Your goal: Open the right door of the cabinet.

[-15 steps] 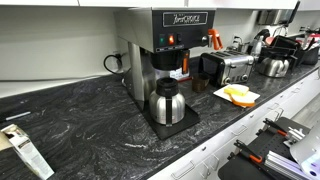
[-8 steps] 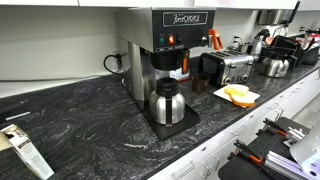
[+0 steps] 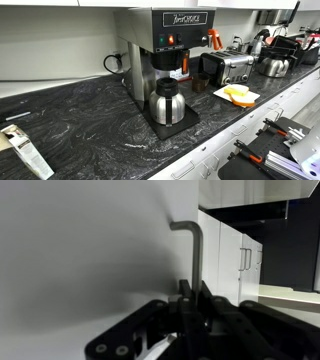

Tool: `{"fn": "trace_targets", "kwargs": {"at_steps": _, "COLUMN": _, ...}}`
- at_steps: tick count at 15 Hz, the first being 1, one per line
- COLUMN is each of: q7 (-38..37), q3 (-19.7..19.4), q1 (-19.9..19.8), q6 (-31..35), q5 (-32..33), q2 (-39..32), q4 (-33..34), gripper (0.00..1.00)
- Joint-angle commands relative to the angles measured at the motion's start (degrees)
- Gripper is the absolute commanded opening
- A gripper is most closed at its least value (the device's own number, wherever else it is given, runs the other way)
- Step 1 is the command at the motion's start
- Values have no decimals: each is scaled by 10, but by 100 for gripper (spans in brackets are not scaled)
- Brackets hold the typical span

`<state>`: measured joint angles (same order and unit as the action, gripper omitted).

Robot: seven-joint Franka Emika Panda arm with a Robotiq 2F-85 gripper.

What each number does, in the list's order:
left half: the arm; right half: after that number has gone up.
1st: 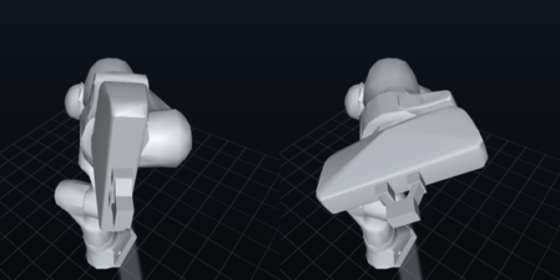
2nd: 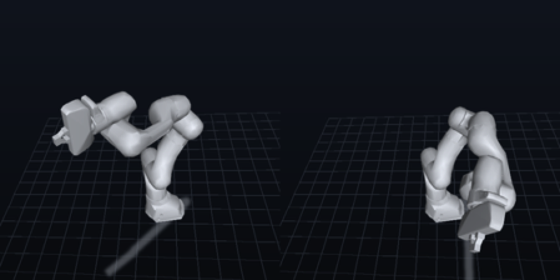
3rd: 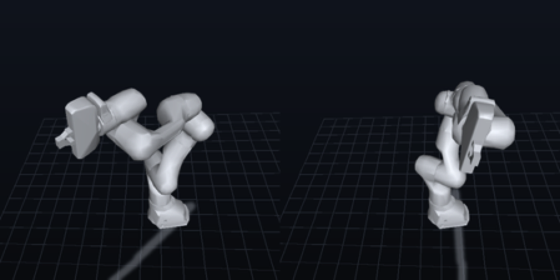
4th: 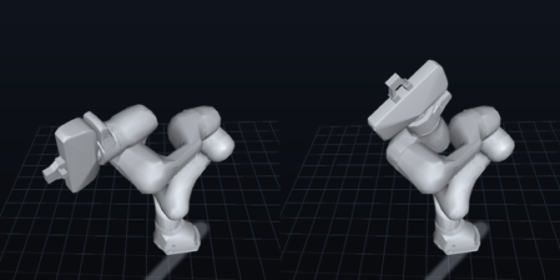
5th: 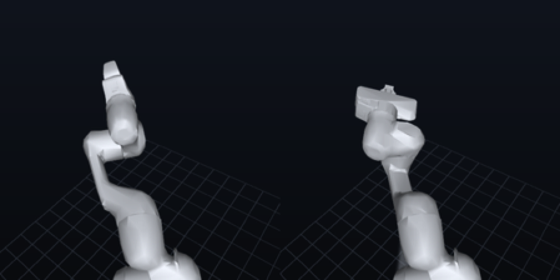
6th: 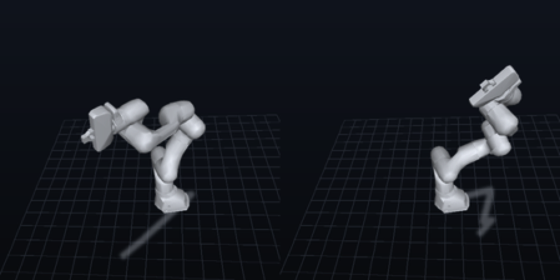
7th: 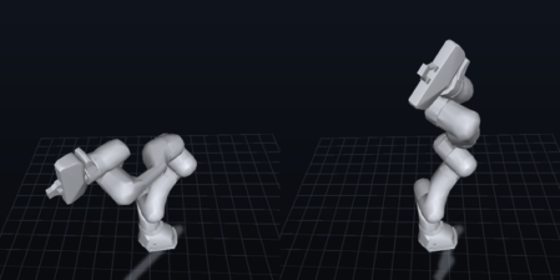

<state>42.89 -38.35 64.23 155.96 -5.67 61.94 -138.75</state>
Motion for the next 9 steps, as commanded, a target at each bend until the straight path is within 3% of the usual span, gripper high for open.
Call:
{"fn": "trace_targets", "kwargs": {"at_steps": 1, "q7": -18, "q3": 42, "q1": 7, "q6": -29, "q5": -14, "q2": -7, "q4": 7, "gripper": 3}}
{"fn": "trace_targets", "kwargs": {"at_steps": 9, "q7": -73, "q3": 93, "q1": -62, "q6": -52, "q5": -12, "q2": -84, "q4": 33, "gripper": 3}}
